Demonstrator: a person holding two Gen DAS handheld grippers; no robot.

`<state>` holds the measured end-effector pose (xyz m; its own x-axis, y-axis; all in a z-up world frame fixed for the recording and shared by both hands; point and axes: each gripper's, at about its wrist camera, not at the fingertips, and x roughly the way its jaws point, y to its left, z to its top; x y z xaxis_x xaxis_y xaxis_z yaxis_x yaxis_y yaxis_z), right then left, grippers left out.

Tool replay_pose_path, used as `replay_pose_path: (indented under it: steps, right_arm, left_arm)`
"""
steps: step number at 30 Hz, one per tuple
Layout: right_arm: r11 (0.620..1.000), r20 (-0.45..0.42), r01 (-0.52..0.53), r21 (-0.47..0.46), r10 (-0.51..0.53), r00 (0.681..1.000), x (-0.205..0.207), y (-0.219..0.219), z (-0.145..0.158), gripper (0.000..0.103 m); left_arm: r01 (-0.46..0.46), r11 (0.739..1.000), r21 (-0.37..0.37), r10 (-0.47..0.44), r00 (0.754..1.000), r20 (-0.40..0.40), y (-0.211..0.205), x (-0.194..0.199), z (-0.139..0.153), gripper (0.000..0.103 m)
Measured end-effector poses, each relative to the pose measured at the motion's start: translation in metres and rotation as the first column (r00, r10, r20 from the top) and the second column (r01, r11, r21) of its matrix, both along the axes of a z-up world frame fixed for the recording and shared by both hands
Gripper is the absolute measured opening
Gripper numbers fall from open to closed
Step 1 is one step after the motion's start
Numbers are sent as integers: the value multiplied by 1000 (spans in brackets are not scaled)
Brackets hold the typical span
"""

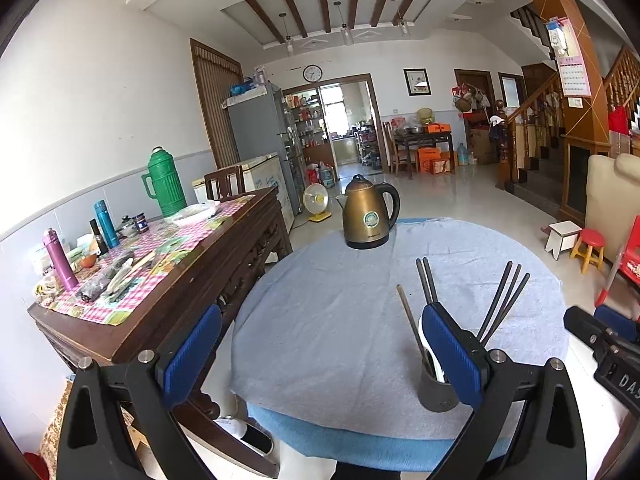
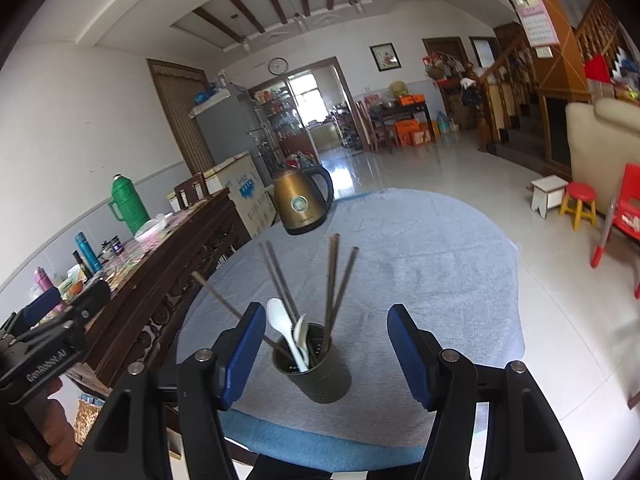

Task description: Organize utensils

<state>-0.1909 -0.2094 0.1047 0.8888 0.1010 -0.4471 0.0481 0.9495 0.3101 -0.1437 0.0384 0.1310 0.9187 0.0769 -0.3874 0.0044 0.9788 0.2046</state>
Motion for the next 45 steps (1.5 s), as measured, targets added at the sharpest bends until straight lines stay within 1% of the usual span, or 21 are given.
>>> replay_pose_path:
  steps: [5, 15, 21, 45]
  right_arm:
    - [1000, 31, 4, -22, -3, 1000, -6, 7, 9, 70]
    - [1000, 5, -7, -23, 7, 1000, -5, 9, 8, 70]
    - [1000, -11, -13, -28, 12, 1000, -3, 13, 5, 70]
    - [999, -8, -26, -39, 25, 1000, -2, 20, 1, 70]
  left_arm:
    - [-6, 1000, 8, 6, 1000, -3, 2, 0, -1, 100]
    - [-5, 1000, 28, 5, 1000, -1, 3, -6, -2, 100]
    - [-16, 1000, 17, 16, 1000, 0, 8, -5, -1, 100]
    - [-17, 1000, 12, 17, 1000, -8, 13, -3, -4, 100]
